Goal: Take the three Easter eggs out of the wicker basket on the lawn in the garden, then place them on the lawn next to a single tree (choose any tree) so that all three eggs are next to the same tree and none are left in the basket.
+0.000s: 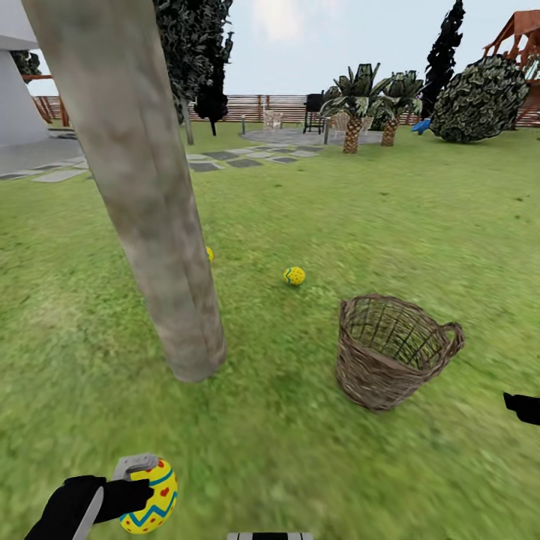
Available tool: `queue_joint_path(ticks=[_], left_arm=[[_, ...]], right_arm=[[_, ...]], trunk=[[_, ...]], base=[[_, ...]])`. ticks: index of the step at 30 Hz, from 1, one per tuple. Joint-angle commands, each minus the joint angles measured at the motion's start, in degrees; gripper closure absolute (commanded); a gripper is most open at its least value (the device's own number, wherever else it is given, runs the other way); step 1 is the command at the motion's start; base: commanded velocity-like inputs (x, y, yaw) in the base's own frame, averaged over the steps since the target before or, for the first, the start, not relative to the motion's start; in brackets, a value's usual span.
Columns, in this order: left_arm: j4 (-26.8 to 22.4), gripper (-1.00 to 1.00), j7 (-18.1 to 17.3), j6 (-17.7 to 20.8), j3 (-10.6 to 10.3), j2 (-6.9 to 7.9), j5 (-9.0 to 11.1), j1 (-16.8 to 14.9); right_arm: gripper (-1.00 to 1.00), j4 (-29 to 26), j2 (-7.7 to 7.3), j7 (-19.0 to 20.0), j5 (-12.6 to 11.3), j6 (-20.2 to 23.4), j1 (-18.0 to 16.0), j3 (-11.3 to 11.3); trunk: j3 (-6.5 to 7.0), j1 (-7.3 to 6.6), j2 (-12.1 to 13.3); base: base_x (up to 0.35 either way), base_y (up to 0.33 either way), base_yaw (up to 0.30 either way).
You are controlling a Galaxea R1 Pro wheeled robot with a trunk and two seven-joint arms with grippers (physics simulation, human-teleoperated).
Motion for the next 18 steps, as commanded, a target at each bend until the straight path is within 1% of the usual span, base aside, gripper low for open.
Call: queue_joint_path(ticks=[1,5,10,18], left_arm=[[-0.04,1.0,0.13,0.33,0.08,0.04,0.5,-0.01],[-0.04,1.0,0.17,0.33,0.1,-0.02,0.49,-0.01],[-0.15,1.0,-0.03,0.31,0.33,-0.02,0.73,-0.01],[-0.25,1.0,-0.04,0.25,0.37,-0.02,0.78,-0.01]], right_arm=[[-1.0,-0.07,0.01,0.5,0.62,0.27,-0.05,-0.06],[-1.0,-0.09,0.01,0.5,0.63,0.27,-0.03,-0.06],[-1.0,-0.09,-0.02,0.46,0.56,0.27,-0.03,-0.08],[-1.0,-0.09,-0.02,0.41,0.54,0.27,-0.05,-0.09]], trunk=[[-0.05,-0.01,-0.02],[-0.05,-0.01,-0.02],[-0.05,-0.01,-0.02],[-1.82,0.19,-0.13]], base=[[0.0,0.127,-0.097],[0.0,0.108,-0.019],[0.0,0.018,-0.001],[0.0,0.0,0.0]])
